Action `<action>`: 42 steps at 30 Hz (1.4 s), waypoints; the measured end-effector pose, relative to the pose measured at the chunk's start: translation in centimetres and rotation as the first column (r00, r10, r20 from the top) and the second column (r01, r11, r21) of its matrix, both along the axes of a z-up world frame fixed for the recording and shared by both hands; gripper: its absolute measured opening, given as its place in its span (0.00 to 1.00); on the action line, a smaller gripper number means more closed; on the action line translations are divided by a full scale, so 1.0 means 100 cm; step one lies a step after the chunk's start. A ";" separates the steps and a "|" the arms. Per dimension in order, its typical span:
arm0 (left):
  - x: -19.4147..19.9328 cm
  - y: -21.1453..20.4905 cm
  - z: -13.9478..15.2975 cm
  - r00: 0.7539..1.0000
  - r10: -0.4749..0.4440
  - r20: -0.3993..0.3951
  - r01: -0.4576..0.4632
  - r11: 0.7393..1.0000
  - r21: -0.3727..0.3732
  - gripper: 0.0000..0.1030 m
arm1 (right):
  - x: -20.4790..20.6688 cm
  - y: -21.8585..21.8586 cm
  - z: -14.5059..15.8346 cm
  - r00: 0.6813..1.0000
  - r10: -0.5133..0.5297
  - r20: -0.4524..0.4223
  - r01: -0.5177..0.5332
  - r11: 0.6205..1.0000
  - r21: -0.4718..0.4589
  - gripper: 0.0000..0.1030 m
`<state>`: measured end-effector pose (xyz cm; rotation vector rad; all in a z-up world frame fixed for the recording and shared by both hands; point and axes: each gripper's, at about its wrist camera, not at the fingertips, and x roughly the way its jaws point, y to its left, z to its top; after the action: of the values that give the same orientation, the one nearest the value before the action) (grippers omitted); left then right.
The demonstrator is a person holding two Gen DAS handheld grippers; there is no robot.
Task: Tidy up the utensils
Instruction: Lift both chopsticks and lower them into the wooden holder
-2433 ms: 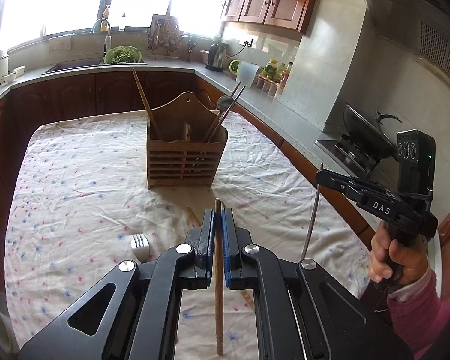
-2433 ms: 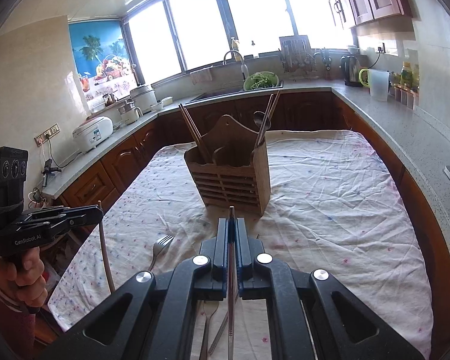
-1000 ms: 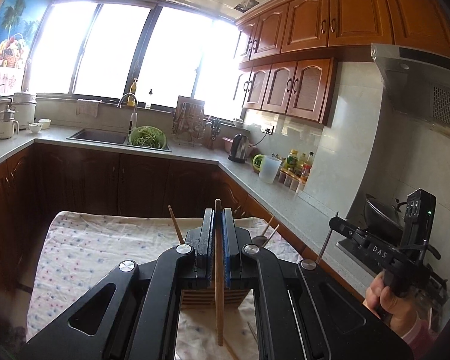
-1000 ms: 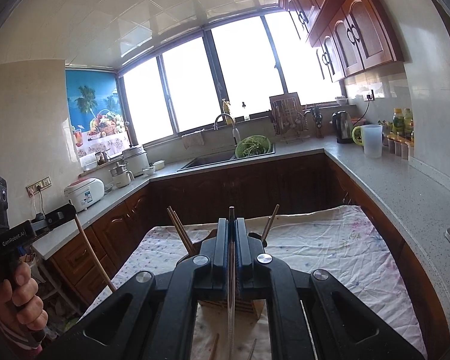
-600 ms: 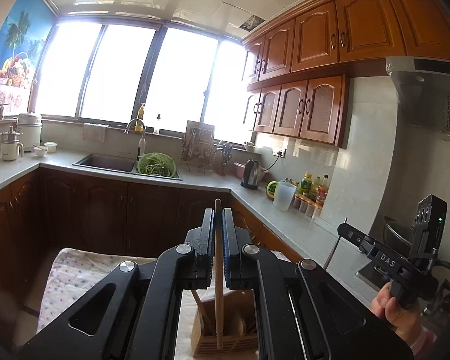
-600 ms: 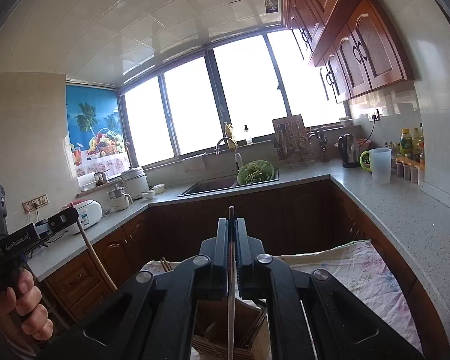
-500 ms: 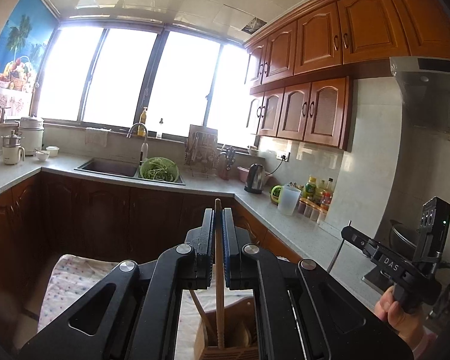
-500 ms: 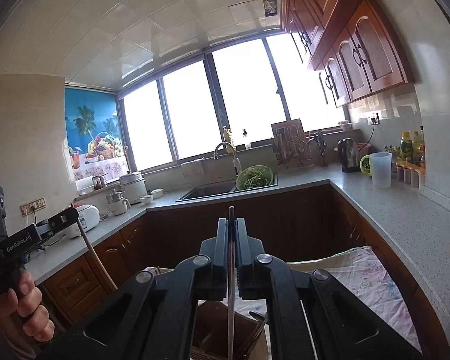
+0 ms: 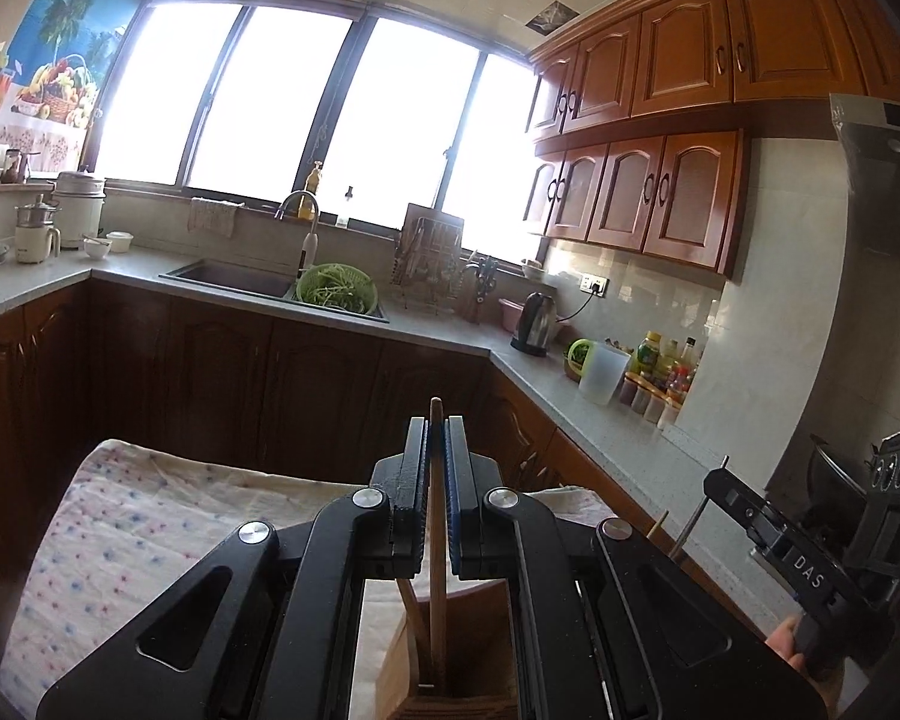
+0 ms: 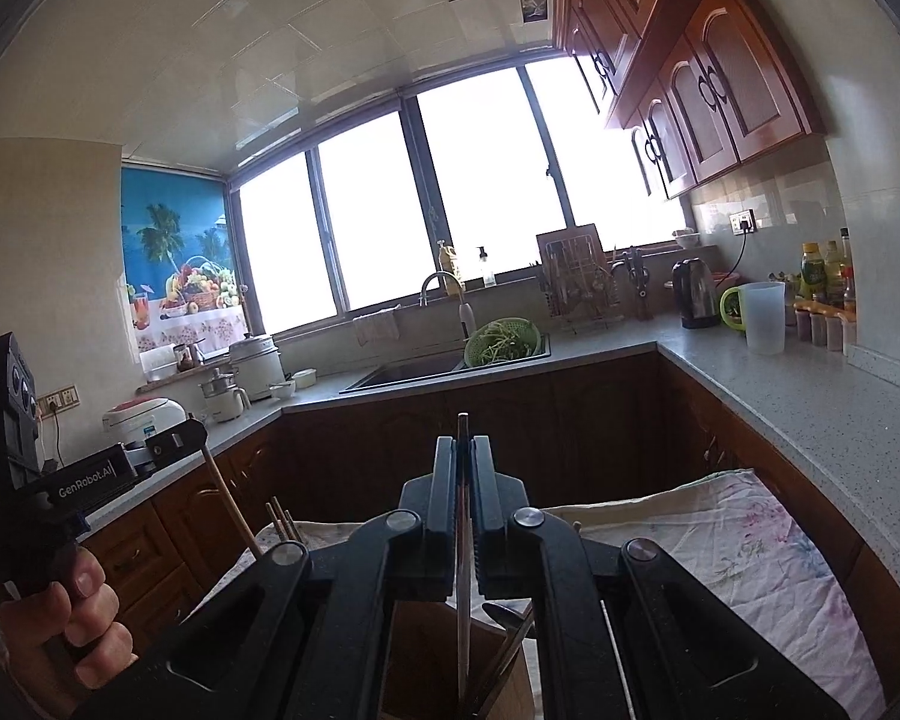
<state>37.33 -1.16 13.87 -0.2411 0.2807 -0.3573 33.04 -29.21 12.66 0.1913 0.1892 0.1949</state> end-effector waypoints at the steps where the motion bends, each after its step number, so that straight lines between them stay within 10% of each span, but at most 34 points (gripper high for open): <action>1: 0.000 0.001 -0.003 1.000 -0.002 -0.007 0.002 1.000 -0.005 0.04 | 0.000 0.000 -0.003 1.000 -0.001 -0.004 0.001 1.000 0.002 0.04; 42: 0.006 -0.004 -0.047 0.991 0.009 -0.135 -0.007 1.000 0.011 0.05 | 0.013 -0.013 -0.048 0.988 -0.008 -0.156 0.015 0.999 0.042 0.04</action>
<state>37.94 -1.57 9.22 -0.2568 0.4144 -0.3322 34.30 -30.50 7.86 0.2505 0.3399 0.1723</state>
